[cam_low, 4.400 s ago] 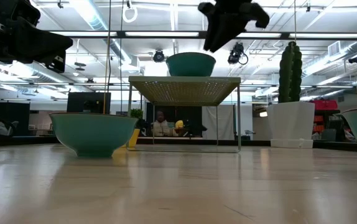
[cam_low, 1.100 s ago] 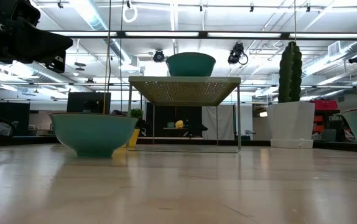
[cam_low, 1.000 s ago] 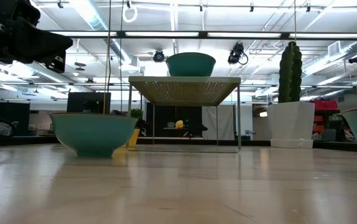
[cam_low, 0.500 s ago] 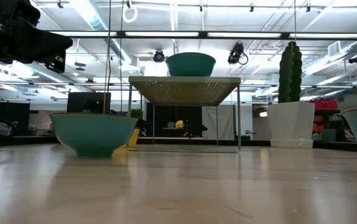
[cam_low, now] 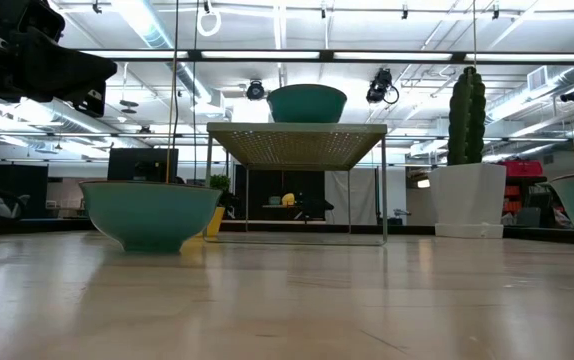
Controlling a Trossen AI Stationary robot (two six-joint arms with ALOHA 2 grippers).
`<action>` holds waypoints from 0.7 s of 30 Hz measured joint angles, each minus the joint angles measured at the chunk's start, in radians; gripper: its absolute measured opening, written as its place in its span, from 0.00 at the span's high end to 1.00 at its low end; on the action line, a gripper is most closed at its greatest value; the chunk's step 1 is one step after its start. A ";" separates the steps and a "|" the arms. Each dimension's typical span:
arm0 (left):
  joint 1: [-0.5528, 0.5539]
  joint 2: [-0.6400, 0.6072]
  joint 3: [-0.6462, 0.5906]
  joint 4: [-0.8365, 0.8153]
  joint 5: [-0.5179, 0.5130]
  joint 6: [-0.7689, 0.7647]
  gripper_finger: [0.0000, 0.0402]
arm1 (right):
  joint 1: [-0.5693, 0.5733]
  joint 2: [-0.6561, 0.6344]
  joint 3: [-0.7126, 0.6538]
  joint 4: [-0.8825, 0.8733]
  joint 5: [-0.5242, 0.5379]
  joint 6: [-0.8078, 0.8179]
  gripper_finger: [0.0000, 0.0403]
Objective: Pick & Place Mini bowls
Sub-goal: Stack the blue and white bowl on top of the other blue and white bowl on the shelf
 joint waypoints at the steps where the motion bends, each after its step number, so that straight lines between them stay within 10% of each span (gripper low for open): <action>1: 0.000 0.000 0.000 0.000 0.000 0.000 0.91 | -0.006 0.000 -0.011 0.004 0.000 0.000 0.71; 21: 0.000 0.000 0.000 0.000 0.000 0.000 0.91 | -0.113 0.000 -0.214 0.141 -0.003 -0.026 0.71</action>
